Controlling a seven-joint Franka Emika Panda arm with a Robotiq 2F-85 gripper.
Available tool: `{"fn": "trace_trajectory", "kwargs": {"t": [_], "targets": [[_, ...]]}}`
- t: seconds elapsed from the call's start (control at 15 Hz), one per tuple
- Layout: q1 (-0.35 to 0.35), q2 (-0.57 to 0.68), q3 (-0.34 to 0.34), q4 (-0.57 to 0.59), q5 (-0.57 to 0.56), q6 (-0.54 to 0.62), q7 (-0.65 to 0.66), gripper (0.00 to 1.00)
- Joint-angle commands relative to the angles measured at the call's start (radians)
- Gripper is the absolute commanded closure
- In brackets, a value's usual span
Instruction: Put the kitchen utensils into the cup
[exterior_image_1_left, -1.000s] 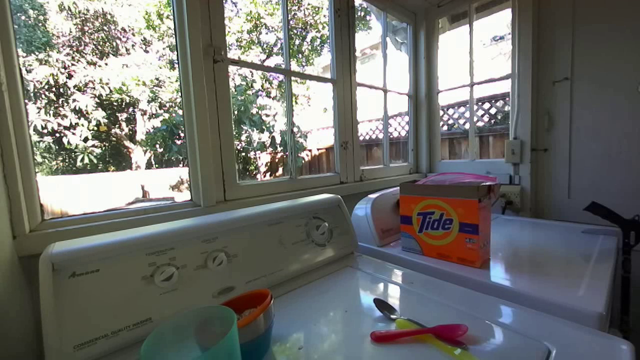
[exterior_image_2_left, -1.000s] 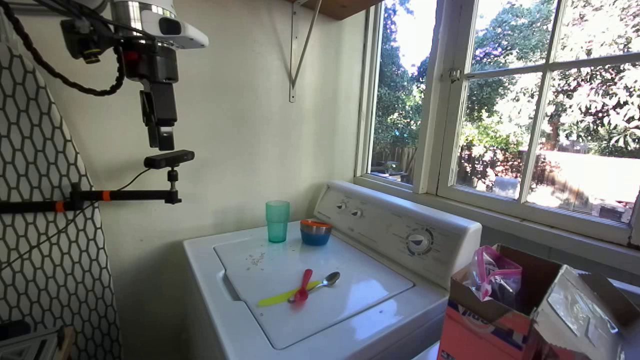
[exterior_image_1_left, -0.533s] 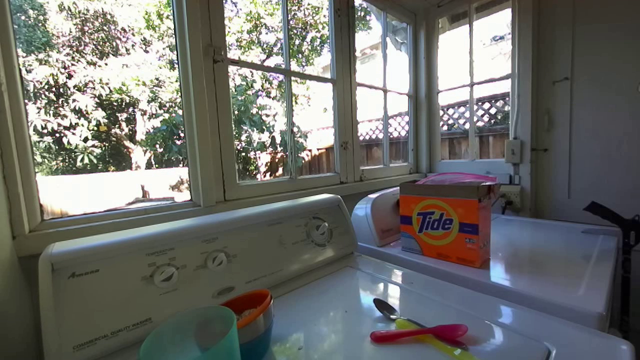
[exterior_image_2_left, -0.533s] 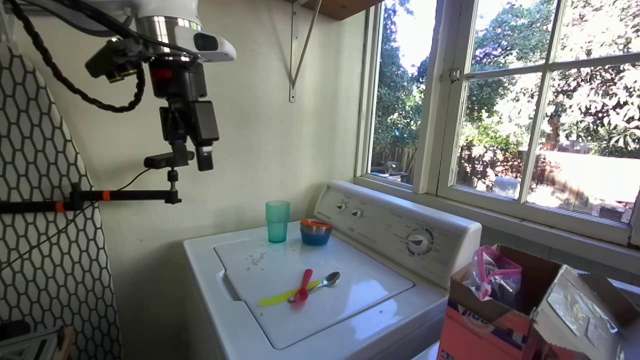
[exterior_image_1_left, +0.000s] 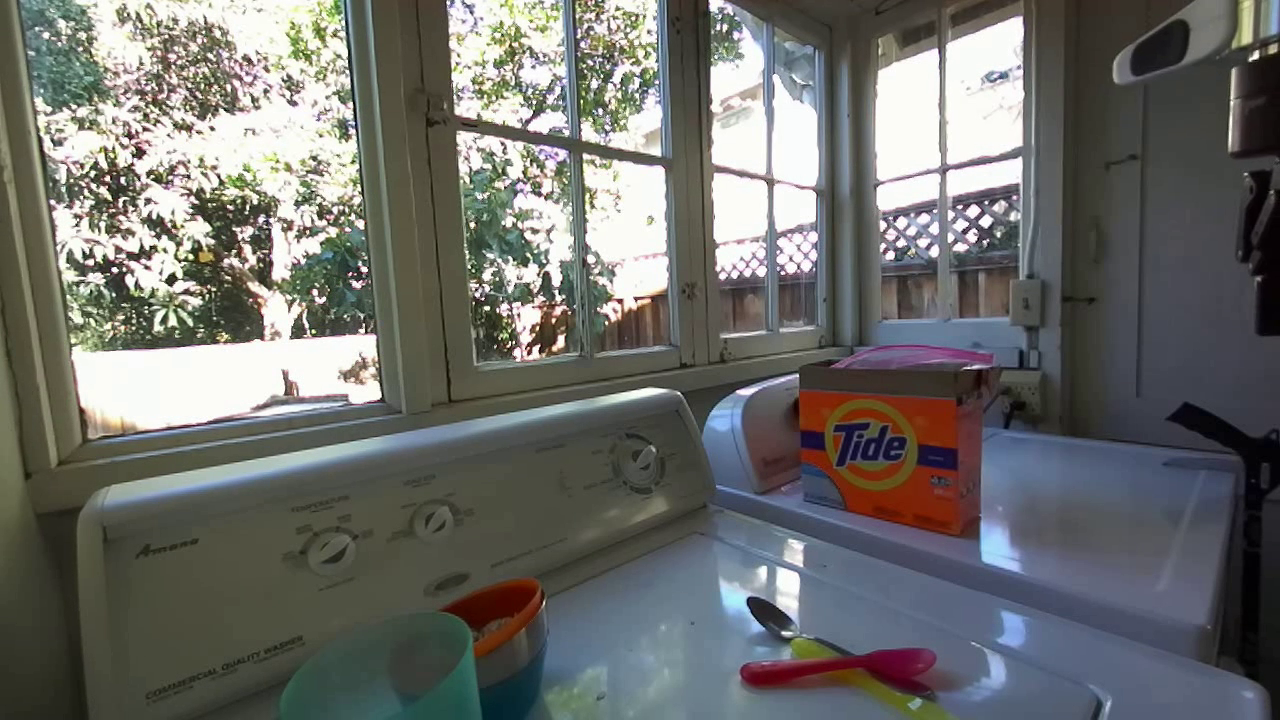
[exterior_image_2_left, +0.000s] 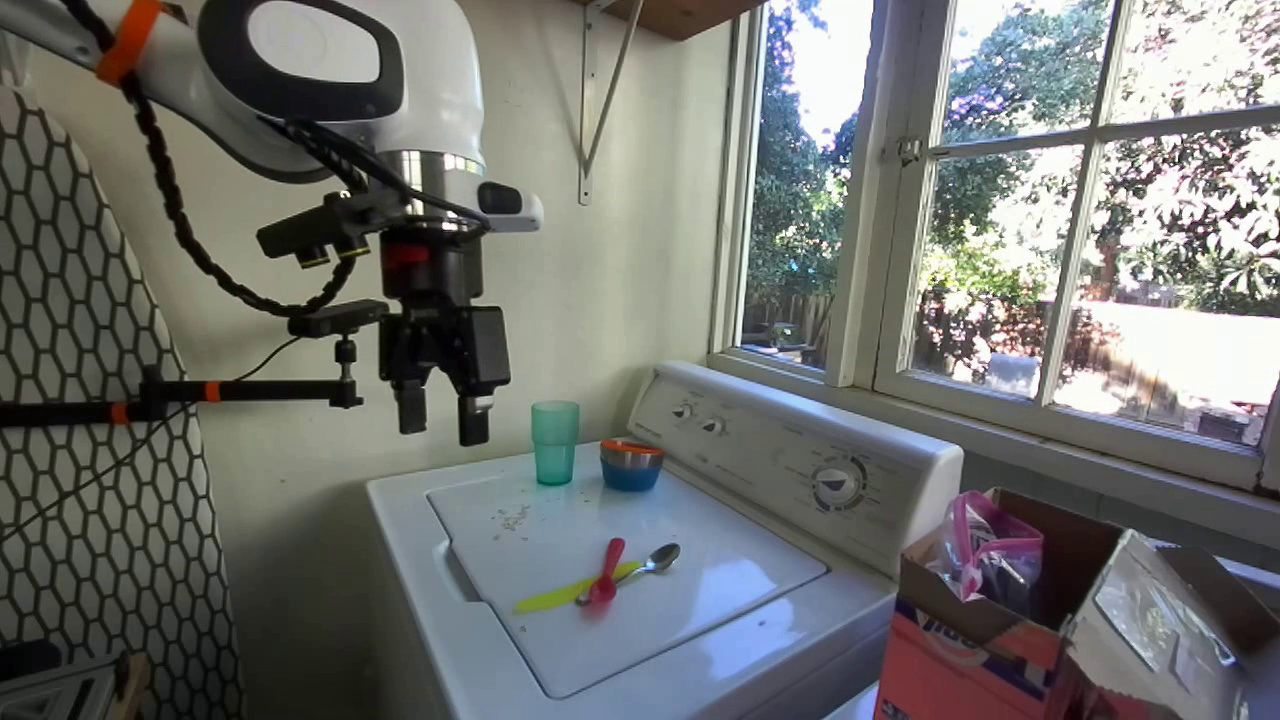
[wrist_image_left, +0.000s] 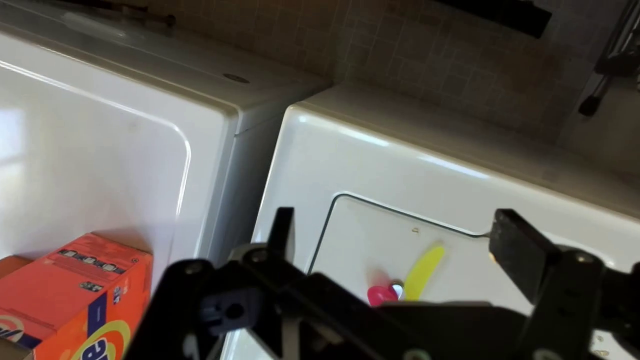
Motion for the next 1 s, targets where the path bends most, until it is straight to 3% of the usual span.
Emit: {"fn": "trace_trajectory", "kwargs": {"t": [0.0,0.47,0.87,0.93], "targets": [[-0.003,0.002,0.003,0.002,0.002,-0.002,-0.001,0.0],[0.038,0.33,-0.045,0.06,0.034,0.228,-0.169,0.0],[0.017,0.575,0.05,0.161,0.009,0.286,0.035,0.0],[0.007,0.494,0.035,0.114,0.01,0.278,-0.027,0.0]]}}
